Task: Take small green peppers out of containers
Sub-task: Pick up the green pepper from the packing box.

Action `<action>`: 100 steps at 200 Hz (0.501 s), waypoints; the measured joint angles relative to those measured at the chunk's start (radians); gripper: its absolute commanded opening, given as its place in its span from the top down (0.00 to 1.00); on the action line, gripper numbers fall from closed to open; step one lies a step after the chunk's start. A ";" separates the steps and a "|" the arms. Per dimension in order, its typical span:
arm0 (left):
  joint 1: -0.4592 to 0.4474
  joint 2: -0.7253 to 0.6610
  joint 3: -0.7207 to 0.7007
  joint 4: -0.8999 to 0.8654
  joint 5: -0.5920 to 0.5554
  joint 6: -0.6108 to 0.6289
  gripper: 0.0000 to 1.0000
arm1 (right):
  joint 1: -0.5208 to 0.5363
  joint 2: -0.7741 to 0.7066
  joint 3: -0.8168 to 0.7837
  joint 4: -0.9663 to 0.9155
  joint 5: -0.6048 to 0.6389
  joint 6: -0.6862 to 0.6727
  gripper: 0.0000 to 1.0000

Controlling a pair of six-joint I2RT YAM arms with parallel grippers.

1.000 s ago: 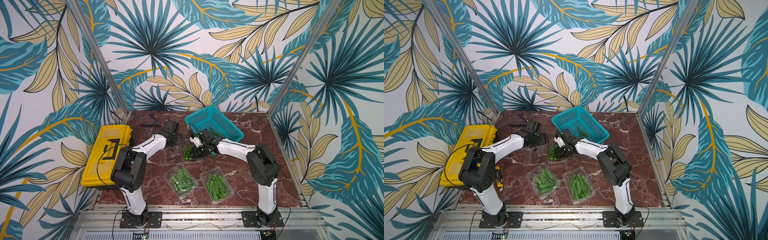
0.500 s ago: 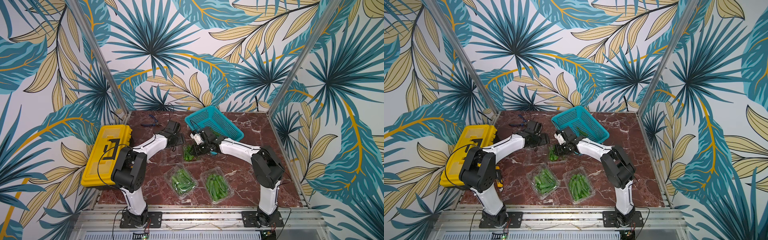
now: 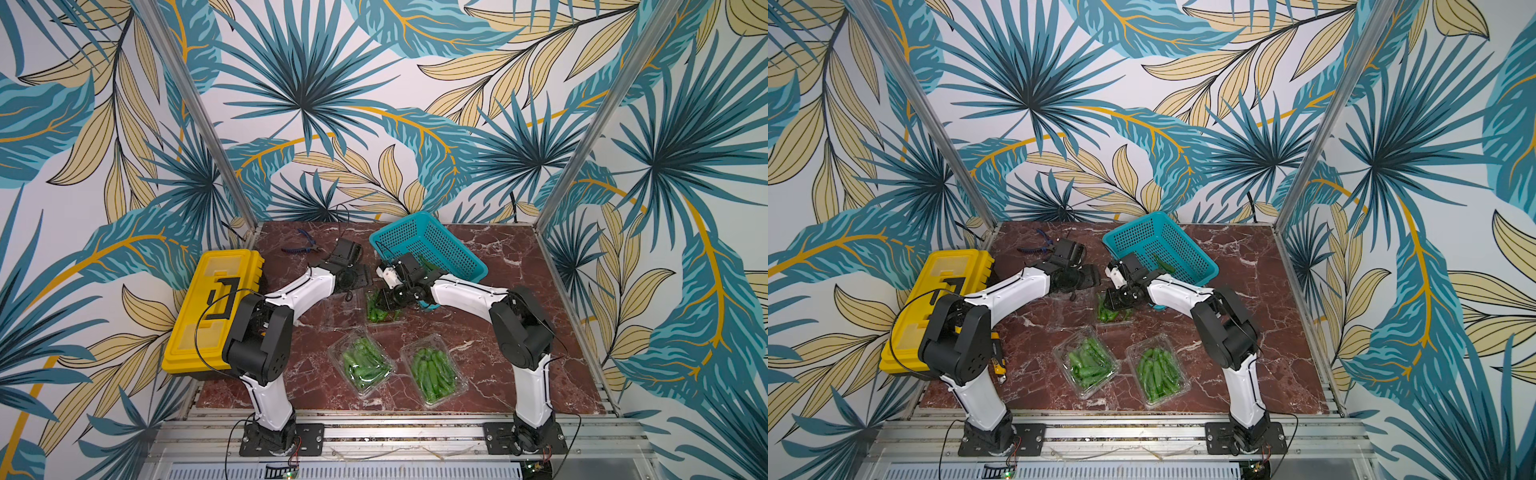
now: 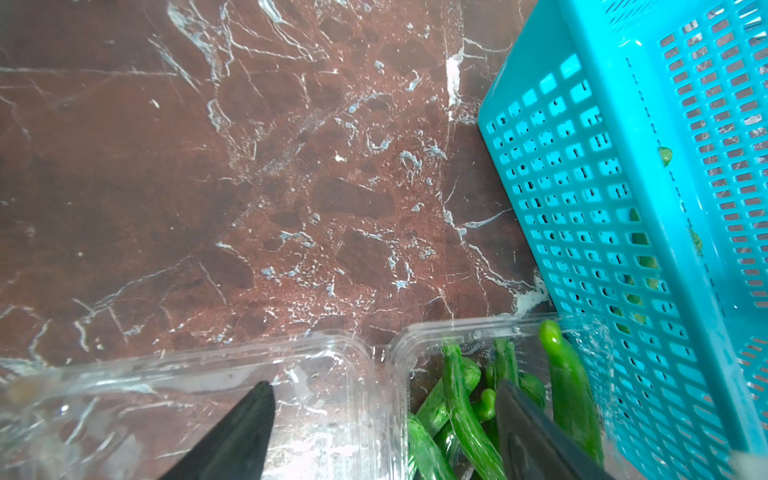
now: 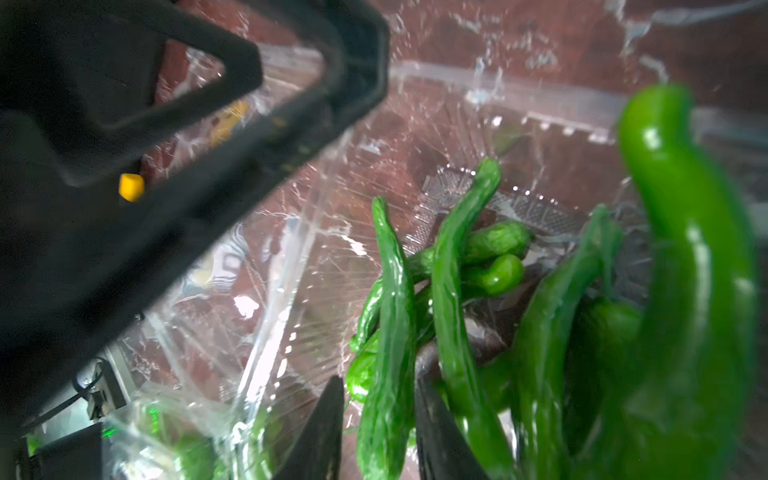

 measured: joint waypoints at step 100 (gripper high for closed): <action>-0.002 0.000 0.000 0.000 0.000 0.006 0.15 | 0.015 0.042 0.023 -0.047 0.008 -0.008 0.91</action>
